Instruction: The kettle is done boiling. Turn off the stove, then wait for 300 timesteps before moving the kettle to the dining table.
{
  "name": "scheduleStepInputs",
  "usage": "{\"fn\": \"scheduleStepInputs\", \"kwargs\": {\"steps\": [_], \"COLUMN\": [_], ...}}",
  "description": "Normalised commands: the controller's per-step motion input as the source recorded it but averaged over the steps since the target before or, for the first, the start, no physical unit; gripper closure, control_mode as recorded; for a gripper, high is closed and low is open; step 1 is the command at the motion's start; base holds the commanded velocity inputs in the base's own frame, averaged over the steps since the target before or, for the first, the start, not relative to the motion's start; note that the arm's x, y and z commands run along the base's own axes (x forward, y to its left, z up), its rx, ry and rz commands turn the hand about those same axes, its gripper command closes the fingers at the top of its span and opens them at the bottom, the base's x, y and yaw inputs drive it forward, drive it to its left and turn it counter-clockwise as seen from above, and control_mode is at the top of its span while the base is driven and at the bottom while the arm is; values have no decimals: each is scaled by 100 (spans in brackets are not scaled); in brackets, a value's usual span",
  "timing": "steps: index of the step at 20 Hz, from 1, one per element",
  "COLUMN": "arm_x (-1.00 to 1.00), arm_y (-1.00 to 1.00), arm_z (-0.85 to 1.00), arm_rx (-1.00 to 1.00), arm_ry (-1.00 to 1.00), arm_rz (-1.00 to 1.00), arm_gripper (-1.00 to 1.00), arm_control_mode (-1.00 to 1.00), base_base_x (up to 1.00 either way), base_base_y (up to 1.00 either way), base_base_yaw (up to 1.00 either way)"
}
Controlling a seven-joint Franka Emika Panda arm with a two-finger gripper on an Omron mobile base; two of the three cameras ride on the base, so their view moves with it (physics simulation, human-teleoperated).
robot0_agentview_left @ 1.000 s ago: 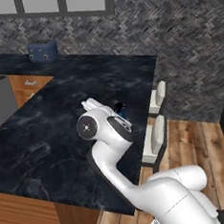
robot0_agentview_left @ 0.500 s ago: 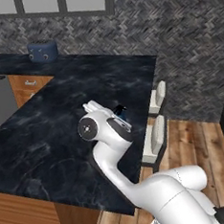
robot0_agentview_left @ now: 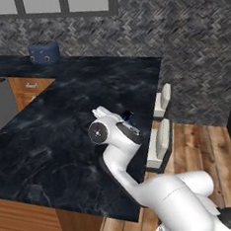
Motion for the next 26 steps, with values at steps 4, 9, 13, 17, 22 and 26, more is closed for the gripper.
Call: {"fn": "scheduleStepInputs", "kwargs": {"steps": [4,9,13,17,22,26], "arm_x": [43,35,28,18,16,16], "arm_y": [-15,-12,-4,0,0,0], "arm_z": [-34,-32,-27,-26,-26,-24], "arm_rx": [0,0,0,0,0,0], "arm_ry": [2,1,0,0,0,0], "arm_rz": [-1,-1,-1,0,0,0], "arm_gripper": [100,100,100,100,100,100], "arm_control_mode": [-100,-100,-100,-100,-100,-100], "base_base_x": [0,0,0,0,0,0], "base_base_y": [0,0,0,0,0,0], "base_base_yaw": [0,0,0,0,0,0]}}
